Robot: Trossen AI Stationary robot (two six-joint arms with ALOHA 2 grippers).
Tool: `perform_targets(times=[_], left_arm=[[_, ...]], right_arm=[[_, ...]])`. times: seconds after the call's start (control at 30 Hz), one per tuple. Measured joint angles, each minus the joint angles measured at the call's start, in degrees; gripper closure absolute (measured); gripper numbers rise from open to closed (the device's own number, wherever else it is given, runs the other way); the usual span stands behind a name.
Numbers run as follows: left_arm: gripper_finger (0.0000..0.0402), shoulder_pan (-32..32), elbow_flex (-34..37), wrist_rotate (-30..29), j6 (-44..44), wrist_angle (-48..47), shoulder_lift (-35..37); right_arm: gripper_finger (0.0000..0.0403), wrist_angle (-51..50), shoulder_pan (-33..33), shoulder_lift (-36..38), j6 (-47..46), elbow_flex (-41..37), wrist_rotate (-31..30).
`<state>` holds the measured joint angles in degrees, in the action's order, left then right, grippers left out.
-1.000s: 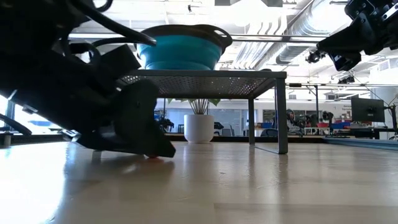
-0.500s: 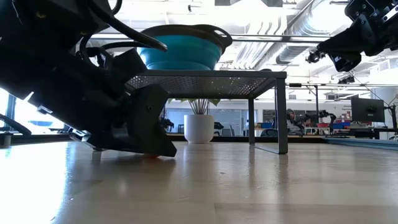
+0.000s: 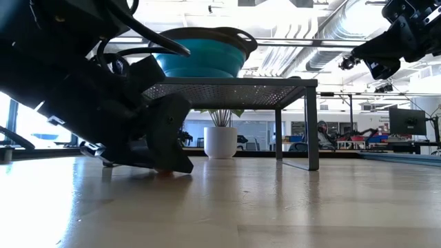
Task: Pick & Place Fruit
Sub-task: Put the pear into the blue strainer bowl on the shelf
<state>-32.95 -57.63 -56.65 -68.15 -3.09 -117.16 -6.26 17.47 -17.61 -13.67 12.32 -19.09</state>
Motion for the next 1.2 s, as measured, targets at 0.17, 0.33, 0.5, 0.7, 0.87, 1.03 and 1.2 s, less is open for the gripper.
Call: perform_targets(times=[0.17, 0.33, 0.5, 0.7, 0.87, 1.03, 1.2], left_arm=[[0.0231, -0.08, -0.02, 0.47, -1.29, 0.22, 0.04], [0.0264, -0.71, -0.02, 0.88, -1.52, 0.41, 0.04], [0.0286, -1.61, -0.09, 1.08, -1.61, 0.70, 0.00], [0.0280, -2.74, -1.97, 1.91, -1.10, 0.17, -0.07], [0.0279, -3.36, -4.72, 4.92, 1.03, 0.10, 0.47], [0.0278, -3.24, -7.73, 5.63, 2.03, -1.87, 1.82], [0.0284, -3.13, -10.90, 5.43, 2.02, -6.34, 4.24]], right_arm=[[0.0399, 0.00, 0.00, 0.00, 0.19, 0.00, 1.19], [0.0399, 0.00, 0.01, 0.00, 0.36, 0.00, 1.29], [0.0399, 0.00, 0.02, 0.00, 0.42, 0.00, 1.29], [0.0399, 0.00, 0.02, 0.00, 0.42, 0.00, 1.29], [0.0399, 0.00, 0.02, 0.00, 0.42, 0.00, 1.49], [0.0399, 0.00, 0.02, 0.00, 0.29, 0.00, 1.58], [0.0399, -0.11, 0.02, 0.00, 0.07, 0.00, 1.70]])
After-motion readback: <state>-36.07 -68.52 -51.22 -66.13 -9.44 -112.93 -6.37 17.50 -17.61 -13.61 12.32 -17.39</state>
